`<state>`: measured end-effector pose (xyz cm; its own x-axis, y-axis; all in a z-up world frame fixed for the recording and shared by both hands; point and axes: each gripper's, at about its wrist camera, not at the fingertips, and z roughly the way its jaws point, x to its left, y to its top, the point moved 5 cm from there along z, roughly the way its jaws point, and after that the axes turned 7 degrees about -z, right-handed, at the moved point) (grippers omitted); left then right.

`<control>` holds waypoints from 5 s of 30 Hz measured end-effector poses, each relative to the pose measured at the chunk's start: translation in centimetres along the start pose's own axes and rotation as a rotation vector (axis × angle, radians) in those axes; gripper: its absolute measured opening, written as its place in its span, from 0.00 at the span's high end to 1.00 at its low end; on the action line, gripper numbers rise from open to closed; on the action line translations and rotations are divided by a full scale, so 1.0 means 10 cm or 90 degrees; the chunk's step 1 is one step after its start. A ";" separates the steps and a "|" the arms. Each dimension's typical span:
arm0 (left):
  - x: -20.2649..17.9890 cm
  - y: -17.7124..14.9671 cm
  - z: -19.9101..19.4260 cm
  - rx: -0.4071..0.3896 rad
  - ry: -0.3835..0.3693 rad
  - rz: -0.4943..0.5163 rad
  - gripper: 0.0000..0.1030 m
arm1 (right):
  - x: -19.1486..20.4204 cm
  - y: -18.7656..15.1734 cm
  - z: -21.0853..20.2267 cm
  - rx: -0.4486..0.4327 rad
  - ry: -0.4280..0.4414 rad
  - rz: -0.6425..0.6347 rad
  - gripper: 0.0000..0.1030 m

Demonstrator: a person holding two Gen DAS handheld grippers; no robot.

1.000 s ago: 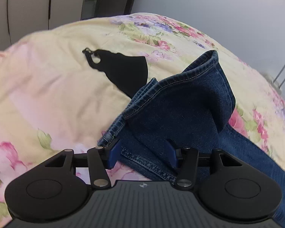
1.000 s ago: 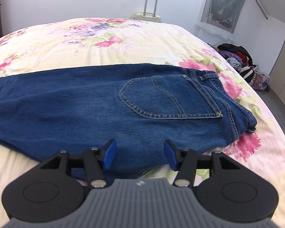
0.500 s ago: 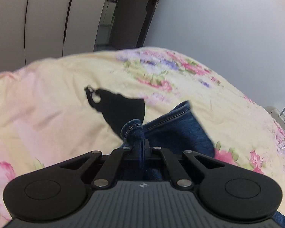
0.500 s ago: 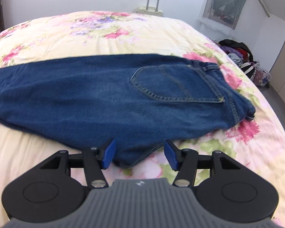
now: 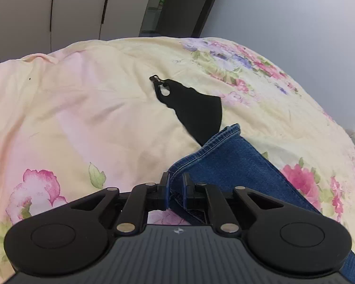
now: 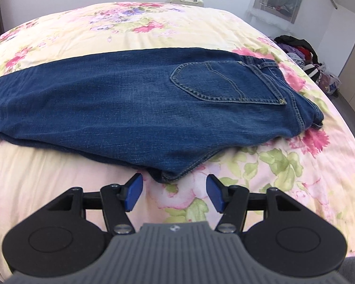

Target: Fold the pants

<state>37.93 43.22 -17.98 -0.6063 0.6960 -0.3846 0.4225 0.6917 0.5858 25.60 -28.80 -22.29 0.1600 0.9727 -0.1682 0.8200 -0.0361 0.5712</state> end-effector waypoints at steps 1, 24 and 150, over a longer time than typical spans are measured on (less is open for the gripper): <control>-0.03 0.00 -0.05 -0.007 -0.012 0.013 0.89 | -0.01 0.00 -0.01 0.000 -0.005 0.003 0.46; -0.53 -0.52 0.51 0.054 0.129 0.275 0.90 | -0.21 0.08 0.09 0.020 -0.035 0.051 1.00; 0.11 -0.50 -0.14 0.003 -0.075 -0.208 0.38 | -1.43 1.73 1.10 -0.046 0.149 0.099 0.78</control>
<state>34.22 40.25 -20.26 -0.6285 0.4550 -0.6308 0.2219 0.8822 0.4153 43.55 -45.87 -18.82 0.1426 0.9836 0.1102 0.7531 -0.1801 0.6327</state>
